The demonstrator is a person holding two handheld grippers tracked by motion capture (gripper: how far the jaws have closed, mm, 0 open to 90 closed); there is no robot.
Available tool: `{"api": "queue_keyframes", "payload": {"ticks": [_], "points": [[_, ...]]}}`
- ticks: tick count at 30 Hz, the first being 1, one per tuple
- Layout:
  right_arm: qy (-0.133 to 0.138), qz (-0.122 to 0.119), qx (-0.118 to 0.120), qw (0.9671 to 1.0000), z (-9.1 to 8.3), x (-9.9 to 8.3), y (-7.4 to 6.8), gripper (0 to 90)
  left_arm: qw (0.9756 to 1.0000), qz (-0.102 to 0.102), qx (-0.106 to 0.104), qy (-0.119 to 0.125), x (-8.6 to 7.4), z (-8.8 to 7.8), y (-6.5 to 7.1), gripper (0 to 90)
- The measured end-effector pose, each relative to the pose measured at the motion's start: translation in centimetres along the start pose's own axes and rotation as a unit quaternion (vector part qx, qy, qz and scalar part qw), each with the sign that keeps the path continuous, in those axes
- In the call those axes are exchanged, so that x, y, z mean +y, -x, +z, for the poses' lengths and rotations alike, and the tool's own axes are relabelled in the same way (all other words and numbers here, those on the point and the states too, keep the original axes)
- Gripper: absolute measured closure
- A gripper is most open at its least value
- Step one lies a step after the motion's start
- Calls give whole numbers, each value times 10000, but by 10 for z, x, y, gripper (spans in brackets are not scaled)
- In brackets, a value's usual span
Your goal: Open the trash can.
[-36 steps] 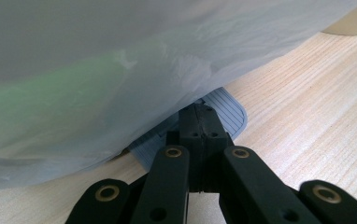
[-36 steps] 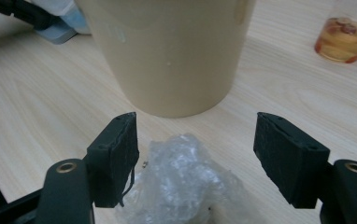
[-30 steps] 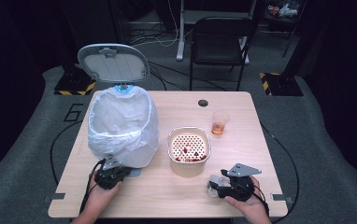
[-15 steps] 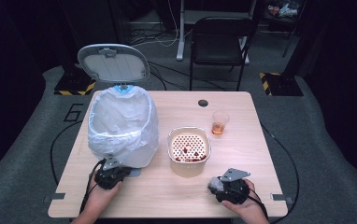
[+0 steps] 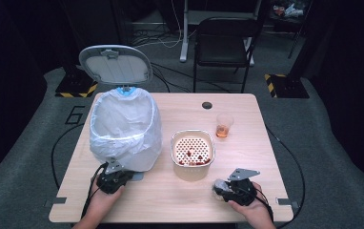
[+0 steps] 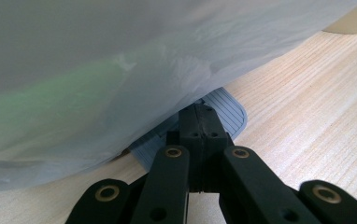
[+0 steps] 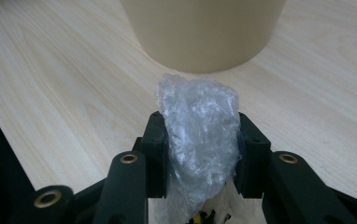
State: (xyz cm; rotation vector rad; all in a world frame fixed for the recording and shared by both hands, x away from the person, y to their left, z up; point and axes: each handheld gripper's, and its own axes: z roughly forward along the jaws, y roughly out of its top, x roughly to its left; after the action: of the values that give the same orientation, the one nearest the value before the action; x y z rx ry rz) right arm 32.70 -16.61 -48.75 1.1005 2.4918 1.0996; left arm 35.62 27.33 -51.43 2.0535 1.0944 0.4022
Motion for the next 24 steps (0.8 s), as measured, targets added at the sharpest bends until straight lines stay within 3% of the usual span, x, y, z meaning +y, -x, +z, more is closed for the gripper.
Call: {"api": "queue_keyframes", "payload": {"ticks": [8, 14, 24], "points": [[281, 70, 32, 9996, -23, 19, -1, 622, 10000, 81, -26, 5, 0, 0, -1, 900], [492, -100, 76, 9987, -45, 41, -4, 622, 10000, 63, -60, 20, 0, 1, -2, 900], [681, -63, 174, 9975, -61, 72, -2, 622, 10000, 78, -42, -10, 0, 0, -1, 900]]}}
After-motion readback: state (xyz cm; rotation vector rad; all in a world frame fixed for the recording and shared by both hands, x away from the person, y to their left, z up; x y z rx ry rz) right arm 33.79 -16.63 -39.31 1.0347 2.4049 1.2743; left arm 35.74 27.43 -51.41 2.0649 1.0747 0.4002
